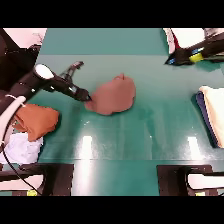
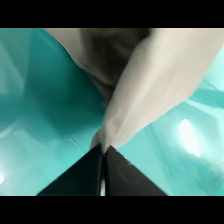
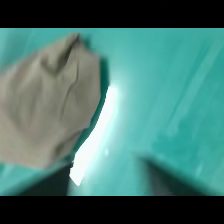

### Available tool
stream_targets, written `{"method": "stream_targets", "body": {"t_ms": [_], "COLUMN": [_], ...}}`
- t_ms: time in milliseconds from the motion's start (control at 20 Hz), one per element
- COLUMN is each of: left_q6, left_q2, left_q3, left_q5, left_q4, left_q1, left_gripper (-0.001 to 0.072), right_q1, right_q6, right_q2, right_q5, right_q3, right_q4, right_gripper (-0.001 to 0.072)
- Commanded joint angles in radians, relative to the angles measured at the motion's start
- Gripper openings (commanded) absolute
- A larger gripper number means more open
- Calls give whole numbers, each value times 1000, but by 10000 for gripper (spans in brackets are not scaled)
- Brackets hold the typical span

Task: Fold the shirts.

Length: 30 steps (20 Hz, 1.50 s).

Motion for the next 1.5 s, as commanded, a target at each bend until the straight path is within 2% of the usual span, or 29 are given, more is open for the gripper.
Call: {"method": "stream_targets", "body": {"t_ms": [0,250,500,600,650,700,750,900,1100,1450], "left_q6": [-13,-14,-17,-18,-19,-27,-47,-64,-68,-69], "left_q2": [43,48,48,48,48,48,48,69,163,303], "left_q3": [106,120,120,120,120,120,120,145,386,814], "left_q5": [-82,-97,-97,-97,-98,-98,-98,-94,-92,-183], "left_q4": [54,66,65,65,65,65,65,89,133,3], "left_q1": [68,71,71,71,71,71,71,71,71,71], "left_gripper": [24,23,23,24,24,24,24,23,23,23], "right_q1": [58,123,154,164,170,170,169,146,72,39], "right_q6": [13,13,9,1,-9,-37,-64,-89,-88,-84], "right_q2": [-187,-421,-538,-551,-550,-546,-537,-454,-173,315], "right_q5": [3,-169,-281,-313,-333,-348,-351,-344,-296,-209], "right_q3": [1,2,3,4,4,5,5,5,5,5], "right_q4": [91,241,449,471,470,481,489,422,216,58], "right_gripper": [628,628,622,551,543,310,17,19,19,19]}}
